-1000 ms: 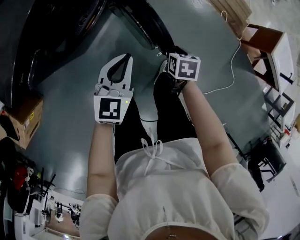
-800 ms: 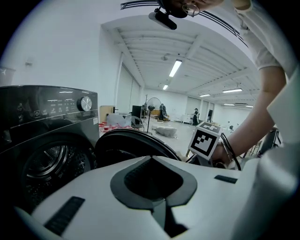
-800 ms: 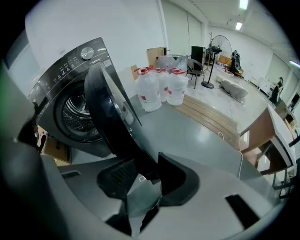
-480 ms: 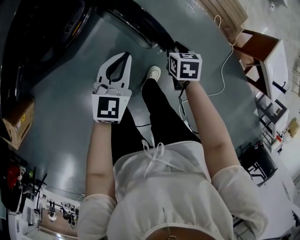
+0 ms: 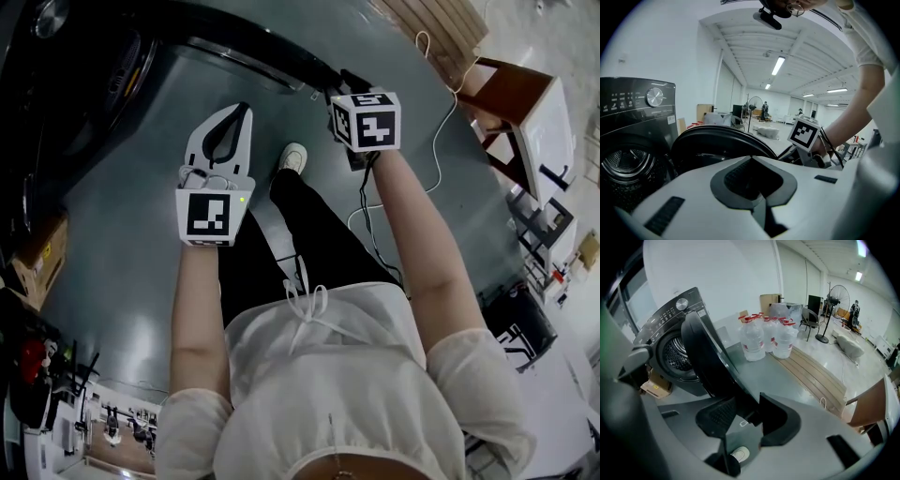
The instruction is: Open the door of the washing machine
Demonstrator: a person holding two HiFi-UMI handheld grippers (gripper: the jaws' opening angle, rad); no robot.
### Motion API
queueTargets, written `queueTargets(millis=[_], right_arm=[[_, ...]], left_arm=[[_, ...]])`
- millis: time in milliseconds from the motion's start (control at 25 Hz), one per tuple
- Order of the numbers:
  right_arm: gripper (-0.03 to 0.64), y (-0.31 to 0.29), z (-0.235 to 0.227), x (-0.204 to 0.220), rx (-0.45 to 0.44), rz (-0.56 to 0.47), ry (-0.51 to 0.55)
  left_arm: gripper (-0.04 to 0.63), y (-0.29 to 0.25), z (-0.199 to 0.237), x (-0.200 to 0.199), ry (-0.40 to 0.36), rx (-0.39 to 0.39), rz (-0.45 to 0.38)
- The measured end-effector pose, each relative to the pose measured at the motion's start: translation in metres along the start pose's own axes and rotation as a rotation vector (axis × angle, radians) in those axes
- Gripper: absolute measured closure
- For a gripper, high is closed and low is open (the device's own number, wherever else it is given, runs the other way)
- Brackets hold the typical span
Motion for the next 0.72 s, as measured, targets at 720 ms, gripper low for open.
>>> queueTargets(millis=[720], right_arm=[[0.46, -0.003, -0.04, -0.042, -0.057, 0.045, 0.09]], left_arm=[[0.574, -0.032, -0.025, -0.034, -0.014, 0.004, -0.005]])
Point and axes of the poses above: the fingertips, and each gripper's own axes: y backward along the fingers, z to its left, x out of its underside, the point moved 8 cm from there along y, backward along the fingers, and after that the axes turned 10 degrees about -x, right-handed, at the moved point
